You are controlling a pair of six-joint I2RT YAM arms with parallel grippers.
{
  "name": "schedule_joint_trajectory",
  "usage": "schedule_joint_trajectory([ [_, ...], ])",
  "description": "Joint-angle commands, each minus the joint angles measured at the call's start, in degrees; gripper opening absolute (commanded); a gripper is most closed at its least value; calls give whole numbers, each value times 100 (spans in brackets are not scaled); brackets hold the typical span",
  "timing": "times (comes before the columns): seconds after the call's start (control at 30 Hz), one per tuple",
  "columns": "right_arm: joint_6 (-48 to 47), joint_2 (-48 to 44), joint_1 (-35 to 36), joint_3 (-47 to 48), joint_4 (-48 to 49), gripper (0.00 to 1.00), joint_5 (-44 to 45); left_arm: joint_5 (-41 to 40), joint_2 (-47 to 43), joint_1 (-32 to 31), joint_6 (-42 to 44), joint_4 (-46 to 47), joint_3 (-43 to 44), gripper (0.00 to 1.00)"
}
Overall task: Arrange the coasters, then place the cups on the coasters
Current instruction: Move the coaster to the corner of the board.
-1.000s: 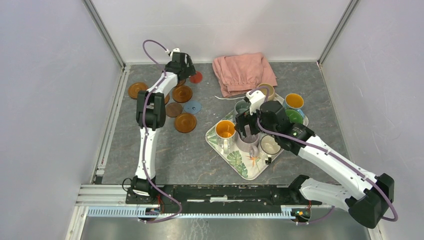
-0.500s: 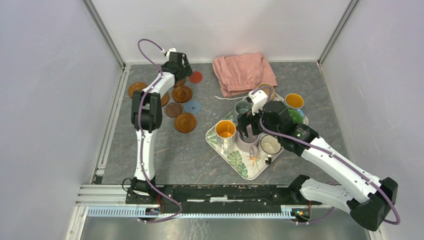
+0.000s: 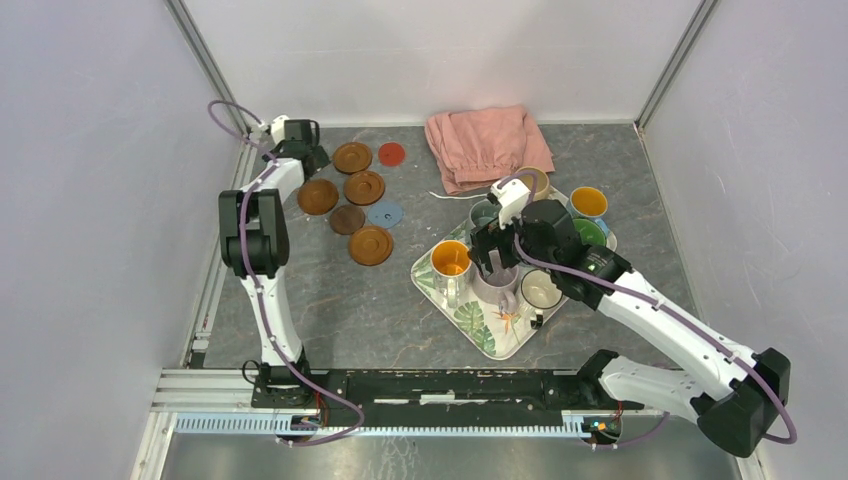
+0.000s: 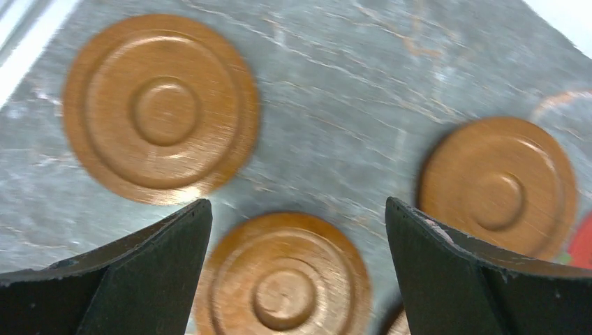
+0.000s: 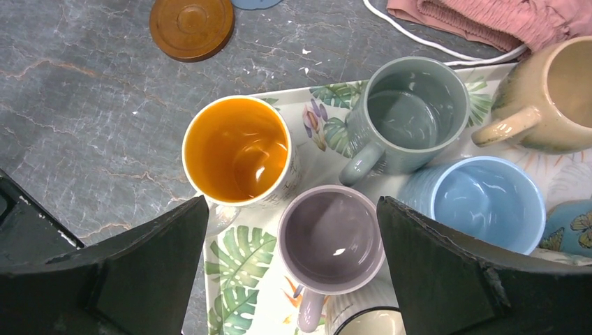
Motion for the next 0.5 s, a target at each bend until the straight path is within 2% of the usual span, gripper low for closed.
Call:
schedule_joint_trajectory([
  [0.0, -100, 94, -21, 16, 312, 98, -151, -221, -216, 332, -321, 289, -3, 100],
  [0.17, -134, 128, -22, -31, 344, 98, -81, -84, 276, 524, -241, 116, 548, 100],
  [0.33, -161, 255, -20, 9, 331, 98, 34, 488, 972, 635, -156, -121, 1507, 100],
  [0.47, -157, 370, -21, 70, 347, 98, 90, 753, 1382, 639, -241, -187, 1930, 100],
])
